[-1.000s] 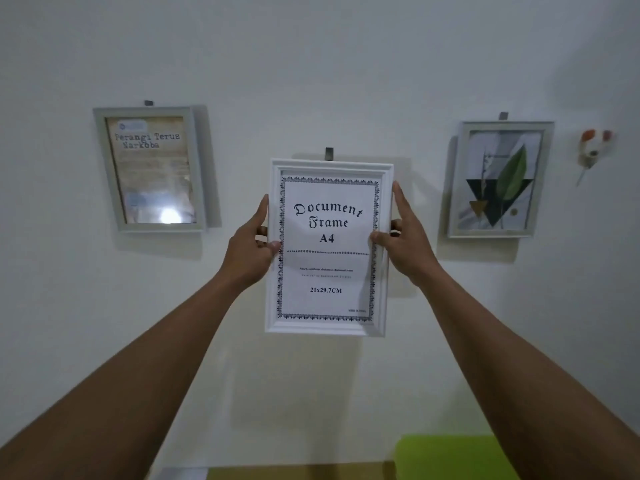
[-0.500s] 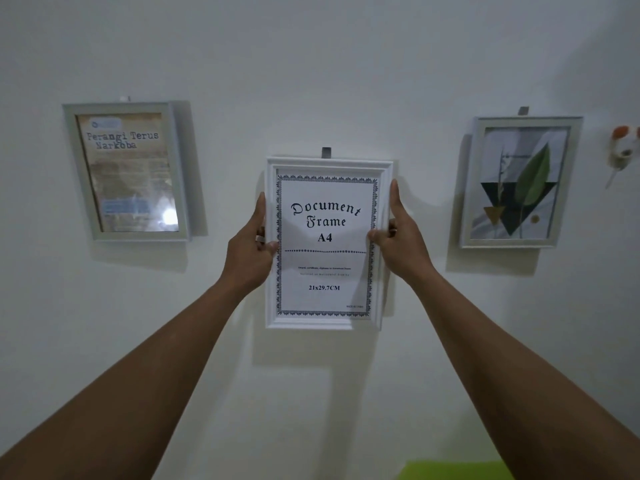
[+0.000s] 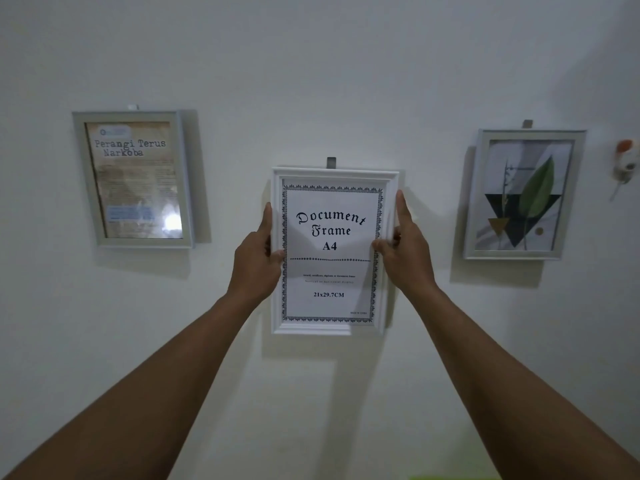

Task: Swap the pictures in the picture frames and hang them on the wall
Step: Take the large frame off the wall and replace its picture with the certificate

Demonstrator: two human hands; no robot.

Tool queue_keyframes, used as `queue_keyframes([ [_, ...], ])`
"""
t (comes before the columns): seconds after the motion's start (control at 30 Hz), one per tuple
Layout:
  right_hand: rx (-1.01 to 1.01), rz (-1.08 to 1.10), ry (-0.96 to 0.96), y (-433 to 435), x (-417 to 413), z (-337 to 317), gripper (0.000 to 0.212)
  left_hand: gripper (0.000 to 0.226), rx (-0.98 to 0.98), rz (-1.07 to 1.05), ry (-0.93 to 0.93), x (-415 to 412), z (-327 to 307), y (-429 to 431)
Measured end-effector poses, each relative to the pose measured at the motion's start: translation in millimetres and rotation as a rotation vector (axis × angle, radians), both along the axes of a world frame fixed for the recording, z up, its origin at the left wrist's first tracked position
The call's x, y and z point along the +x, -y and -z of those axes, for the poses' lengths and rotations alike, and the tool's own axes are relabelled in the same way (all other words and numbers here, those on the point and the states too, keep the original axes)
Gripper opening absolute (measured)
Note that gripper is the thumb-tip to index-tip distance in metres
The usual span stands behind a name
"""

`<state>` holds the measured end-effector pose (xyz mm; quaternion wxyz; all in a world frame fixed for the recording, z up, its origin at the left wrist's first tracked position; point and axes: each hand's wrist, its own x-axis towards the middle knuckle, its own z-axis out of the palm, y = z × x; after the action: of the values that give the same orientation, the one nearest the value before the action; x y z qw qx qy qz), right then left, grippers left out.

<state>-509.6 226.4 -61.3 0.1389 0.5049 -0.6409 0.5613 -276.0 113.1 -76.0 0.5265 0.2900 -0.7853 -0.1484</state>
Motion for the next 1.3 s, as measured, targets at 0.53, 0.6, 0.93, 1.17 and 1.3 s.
queue_keyframes([
  [0.53,0.138,0.199,-0.218,-4,6,13,0.079,0.087,-0.123,-0.214,0.020,-4,1,0],
  [0.6,0.147,0.179,-0.212,-4,5,12,0.080,0.091,-0.170,-0.259,0.039,-4,-1,-1],
  [0.93,0.150,0.171,-0.217,-6,7,9,0.080,0.091,-0.132,-0.209,0.166,-5,-5,-5],
  [1.17,0.145,0.148,-0.206,-7,7,9,0.077,0.095,-0.109,-0.175,0.144,-4,-5,-5],
  [1.3,0.160,0.149,-0.202,-7,6,10,0.074,0.095,-0.117,-0.180,0.145,-2,-5,-5],
])
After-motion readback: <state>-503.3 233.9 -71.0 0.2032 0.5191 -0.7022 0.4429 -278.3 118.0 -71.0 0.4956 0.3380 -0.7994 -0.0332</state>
